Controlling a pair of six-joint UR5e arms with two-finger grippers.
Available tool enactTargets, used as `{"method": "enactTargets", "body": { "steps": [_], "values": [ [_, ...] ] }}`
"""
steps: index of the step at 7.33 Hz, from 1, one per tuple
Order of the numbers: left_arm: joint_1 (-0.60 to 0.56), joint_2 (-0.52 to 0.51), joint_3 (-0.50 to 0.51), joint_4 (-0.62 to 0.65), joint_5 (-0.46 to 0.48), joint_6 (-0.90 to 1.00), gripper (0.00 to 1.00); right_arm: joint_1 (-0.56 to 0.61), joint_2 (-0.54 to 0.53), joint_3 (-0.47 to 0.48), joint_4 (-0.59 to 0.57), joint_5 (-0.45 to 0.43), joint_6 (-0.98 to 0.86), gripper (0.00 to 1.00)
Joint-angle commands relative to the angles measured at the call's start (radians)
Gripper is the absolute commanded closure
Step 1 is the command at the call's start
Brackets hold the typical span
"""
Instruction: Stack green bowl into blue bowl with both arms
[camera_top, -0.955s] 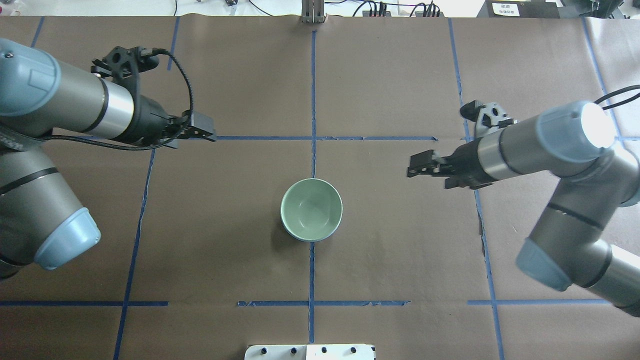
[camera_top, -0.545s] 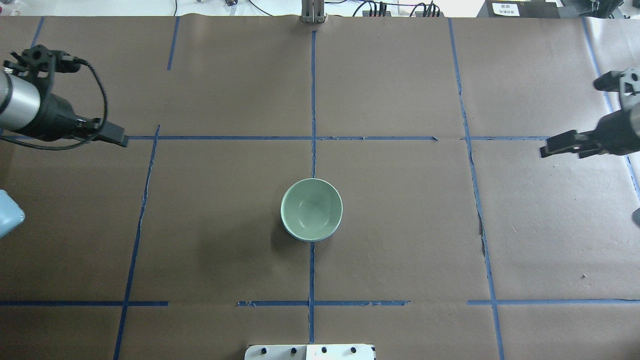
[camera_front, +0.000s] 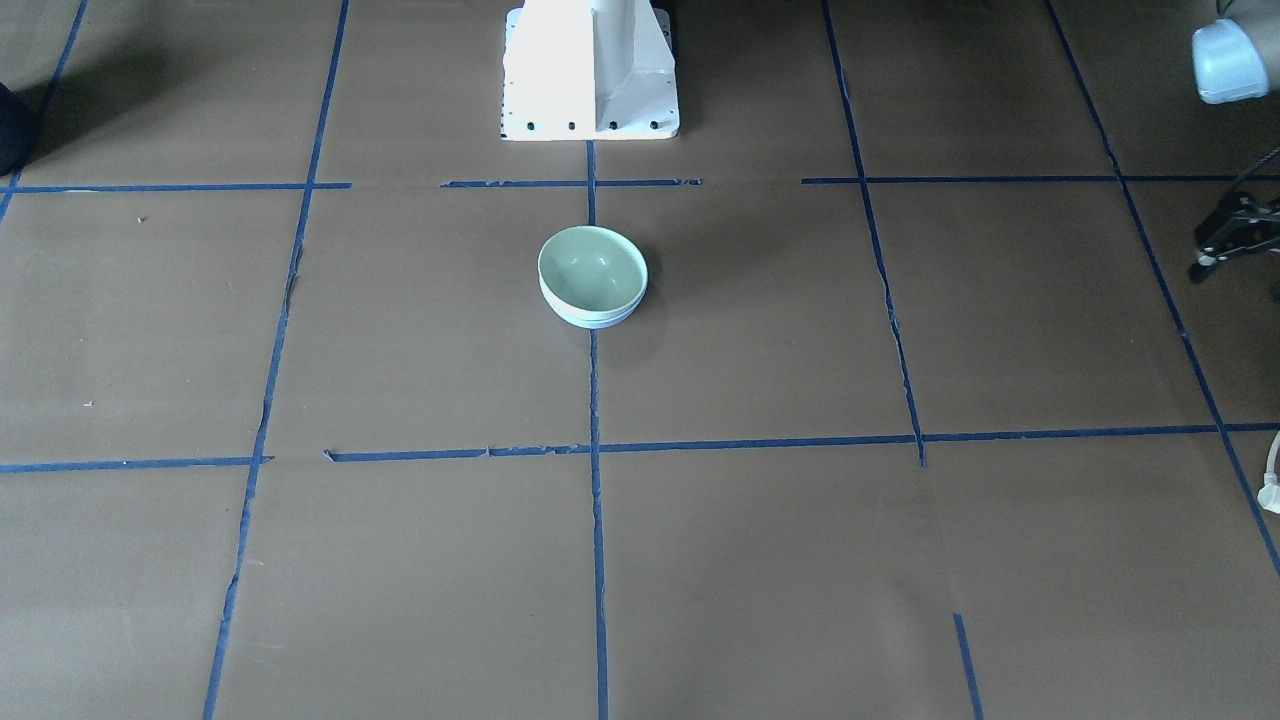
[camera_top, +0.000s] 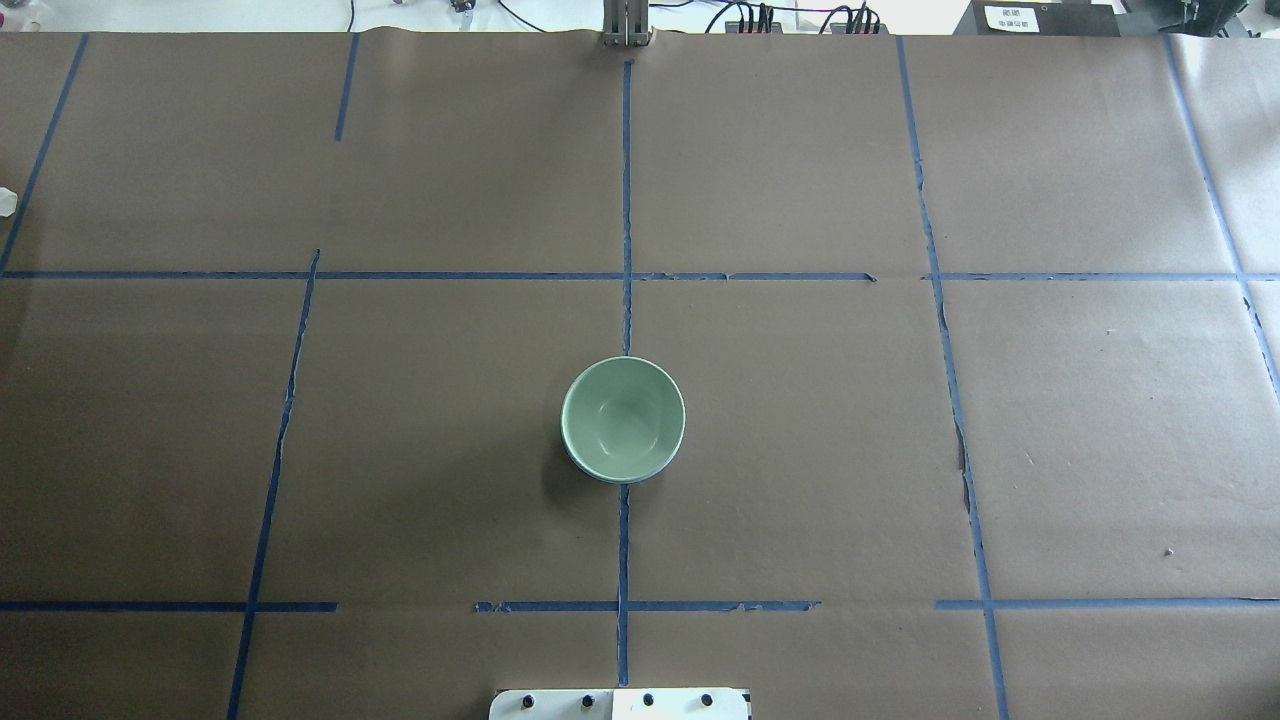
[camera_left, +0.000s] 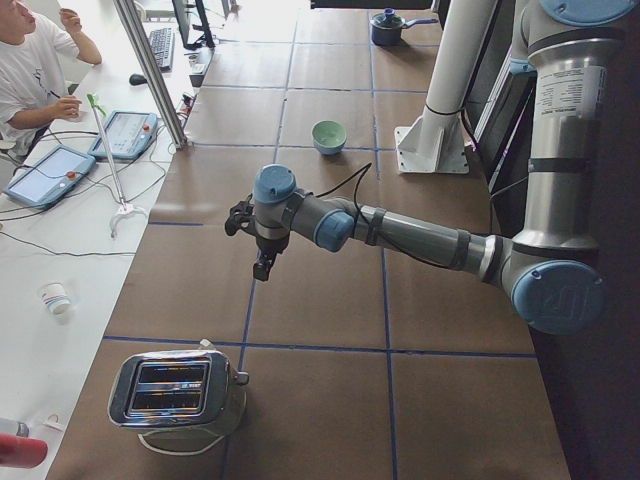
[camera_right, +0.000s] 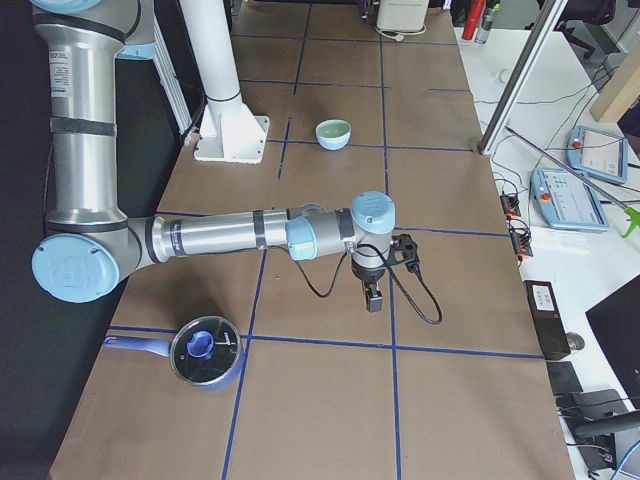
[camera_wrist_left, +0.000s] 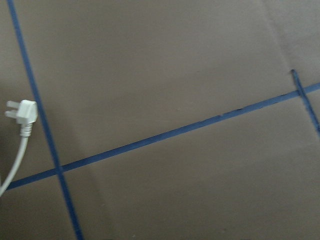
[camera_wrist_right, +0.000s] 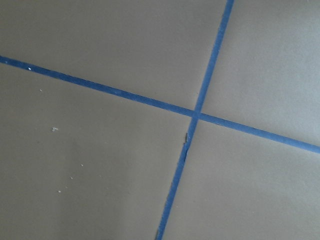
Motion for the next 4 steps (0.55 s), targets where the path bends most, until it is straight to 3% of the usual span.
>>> {"method": "enactTargets", "body": {
  "steps": [1,4],
  "values": [
    [-0.147,-0.010,0.063,0.237,-0.028,0.260,0.07,0.051,-0.008,-0.058,-0.044,0.022,-0.139,0.00],
    [-0.146,-0.066,0.105,0.295,-0.030,0.111,0.00,0.051,-0.019,-0.046,-0.036,0.022,-0.127,0.00]
  ]
}}
